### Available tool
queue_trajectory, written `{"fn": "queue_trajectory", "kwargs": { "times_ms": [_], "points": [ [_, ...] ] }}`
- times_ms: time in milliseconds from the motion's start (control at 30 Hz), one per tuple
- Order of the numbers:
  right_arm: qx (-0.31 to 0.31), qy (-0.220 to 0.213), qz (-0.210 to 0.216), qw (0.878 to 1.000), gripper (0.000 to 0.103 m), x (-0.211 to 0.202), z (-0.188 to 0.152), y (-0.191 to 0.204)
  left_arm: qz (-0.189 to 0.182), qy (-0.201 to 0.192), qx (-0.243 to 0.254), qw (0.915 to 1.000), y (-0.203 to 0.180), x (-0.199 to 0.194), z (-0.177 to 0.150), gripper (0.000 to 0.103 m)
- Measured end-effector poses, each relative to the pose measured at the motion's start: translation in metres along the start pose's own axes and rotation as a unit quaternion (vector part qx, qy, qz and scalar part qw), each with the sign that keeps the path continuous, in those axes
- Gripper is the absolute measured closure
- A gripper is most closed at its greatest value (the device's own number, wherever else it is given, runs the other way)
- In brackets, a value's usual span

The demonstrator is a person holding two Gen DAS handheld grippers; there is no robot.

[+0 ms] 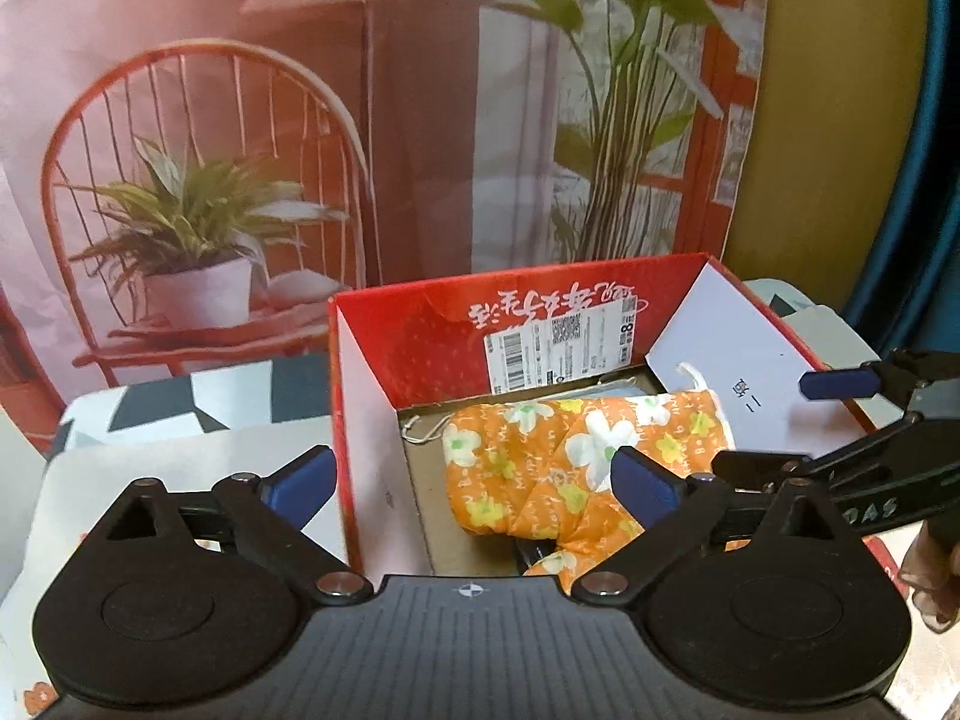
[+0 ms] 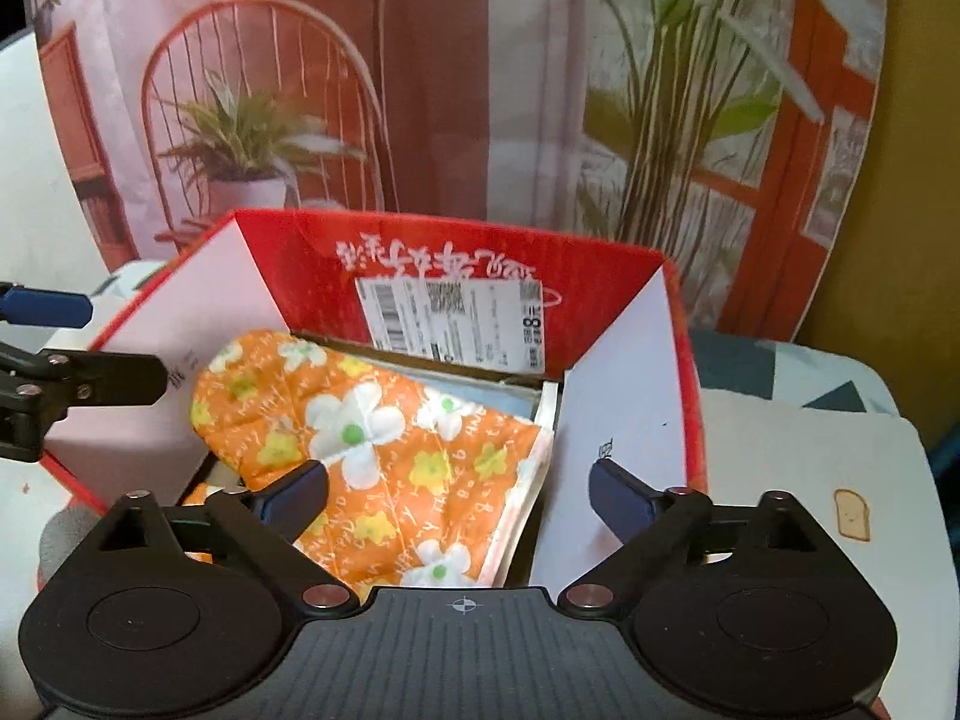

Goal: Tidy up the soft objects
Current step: 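Open both grippers to release the pouch and lift them out, then move both grippers down to the black eye mask on the pile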

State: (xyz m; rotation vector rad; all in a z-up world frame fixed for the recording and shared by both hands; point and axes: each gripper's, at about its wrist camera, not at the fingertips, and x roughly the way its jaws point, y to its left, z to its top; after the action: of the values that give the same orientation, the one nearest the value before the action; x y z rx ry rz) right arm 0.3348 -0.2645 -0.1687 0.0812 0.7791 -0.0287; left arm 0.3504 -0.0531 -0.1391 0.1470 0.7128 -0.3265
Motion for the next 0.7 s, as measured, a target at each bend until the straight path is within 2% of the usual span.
{"fn": "queue_trajectory", "kwargs": {
  "times_ms": [33,433,700],
  "points": [
    [0.004,-0.008,0.004,1.0,0.0,-0.004,0.0,-0.001,0.001,-0.004,0.002,1.0,0.0,-0.005,-0.002,0.003],
    [0.035,-0.091,0.011,0.995,0.0,-0.054,-0.023,-0.004,0.01,-0.027,-0.027,0.9992,0.011,-0.05,-0.038,0.003],
    [0.077,-0.125,0.05,0.988,0.0,-0.079,-0.045,-0.01,0.028,-0.033,-0.041,0.9982,0.013,-0.067,-0.07,0.003]
  ]
}}
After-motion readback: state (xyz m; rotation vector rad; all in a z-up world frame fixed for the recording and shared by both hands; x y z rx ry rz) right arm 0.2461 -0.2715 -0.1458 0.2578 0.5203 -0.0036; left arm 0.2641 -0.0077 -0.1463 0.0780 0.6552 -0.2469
